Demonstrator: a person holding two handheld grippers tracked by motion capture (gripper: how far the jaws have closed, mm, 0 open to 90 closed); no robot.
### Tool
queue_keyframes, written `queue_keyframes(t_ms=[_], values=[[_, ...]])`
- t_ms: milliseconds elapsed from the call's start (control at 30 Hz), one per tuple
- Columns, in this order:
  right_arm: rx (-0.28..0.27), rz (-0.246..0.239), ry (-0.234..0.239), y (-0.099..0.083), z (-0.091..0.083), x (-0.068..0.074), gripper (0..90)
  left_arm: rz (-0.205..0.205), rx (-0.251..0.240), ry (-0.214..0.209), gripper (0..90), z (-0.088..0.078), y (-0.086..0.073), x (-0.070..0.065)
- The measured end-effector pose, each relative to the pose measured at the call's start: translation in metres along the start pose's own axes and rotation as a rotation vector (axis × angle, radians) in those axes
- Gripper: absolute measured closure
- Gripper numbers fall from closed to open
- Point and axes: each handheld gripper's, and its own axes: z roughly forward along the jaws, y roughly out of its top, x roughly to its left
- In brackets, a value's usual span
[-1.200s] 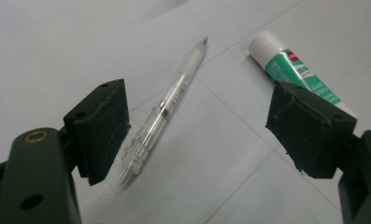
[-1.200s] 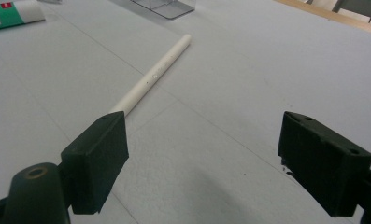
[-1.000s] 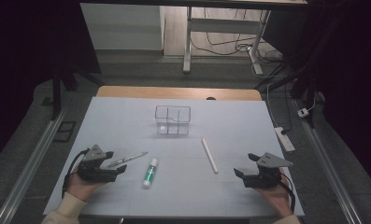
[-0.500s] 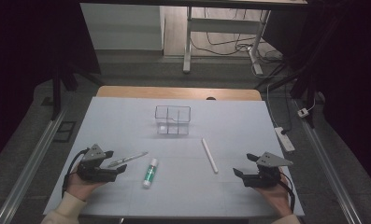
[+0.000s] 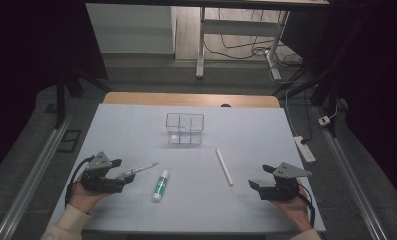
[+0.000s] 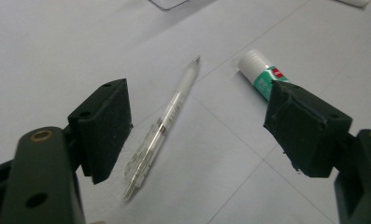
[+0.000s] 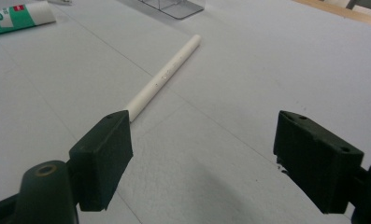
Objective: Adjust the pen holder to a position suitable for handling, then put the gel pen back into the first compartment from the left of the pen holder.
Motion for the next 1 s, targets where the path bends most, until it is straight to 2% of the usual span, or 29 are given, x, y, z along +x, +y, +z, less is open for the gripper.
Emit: queue_keyframes(t_ms=[133, 400, 833, 1000], values=[[0.008, -0.004, -0.005, 0.000, 0.001, 0.000, 18.5, 0.025, 0.022, 0.001, 23.4, -0.001, 0.006, 0.000], [0.019, -0.008, -0.003, -0.001, 0.002, 0.001, 18.5, 0.091, 0.072, -0.029, 24.1, -0.003, 0.023, 0.000], [0.034, -0.008, 0.003, -0.002, 0.003, 0.001, 18.5, 0.114, 0.111, -0.064, 24.8, -0.001, 0.040, 0.003], [0.023, 0.009, 0.017, -0.002, 0.003, 0.001, 18.6, 0.122, 0.119, -0.099, 25.9, 0.001, 0.046, 0.004]])
